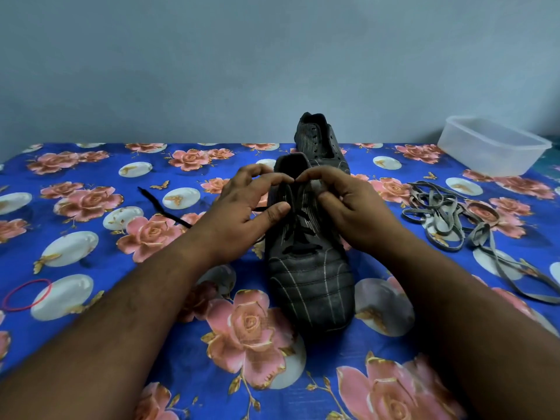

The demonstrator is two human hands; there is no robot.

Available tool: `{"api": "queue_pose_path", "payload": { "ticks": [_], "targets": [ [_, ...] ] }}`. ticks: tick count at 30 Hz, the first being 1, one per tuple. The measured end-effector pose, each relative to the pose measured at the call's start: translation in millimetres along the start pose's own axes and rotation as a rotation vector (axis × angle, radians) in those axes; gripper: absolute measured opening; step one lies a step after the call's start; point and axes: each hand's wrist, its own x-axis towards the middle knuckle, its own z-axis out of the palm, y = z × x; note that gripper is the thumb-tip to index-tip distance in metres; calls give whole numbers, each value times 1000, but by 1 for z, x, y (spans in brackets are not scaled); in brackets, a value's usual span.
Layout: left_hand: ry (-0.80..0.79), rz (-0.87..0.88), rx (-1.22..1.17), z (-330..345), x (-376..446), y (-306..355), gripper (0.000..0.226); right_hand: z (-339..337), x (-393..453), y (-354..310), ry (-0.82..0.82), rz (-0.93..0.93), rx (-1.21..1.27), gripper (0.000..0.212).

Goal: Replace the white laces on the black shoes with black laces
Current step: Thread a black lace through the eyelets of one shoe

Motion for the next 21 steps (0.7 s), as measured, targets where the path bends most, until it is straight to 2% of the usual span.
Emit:
{"api": "queue_pose_path", "payload": {
  "ticks": [7, 12, 15, 21],
  "targets": [
    [27, 11, -121, -4, 2, -3, 28, -8, -2, -2, 25, -2, 128, 21],
    [42, -47, -164, -2, -1, 1, 36, -8, -5, -3, -60, -50, 160, 28],
    [34, -136, -298, -5, -2, 4, 34, -13, -7, -1, -64, -68, 174, 17],
    [-32, -108, -321, -8, -2, 5, 12, -17, -8, -1, -165, -127, 114, 9]
  ]
}}
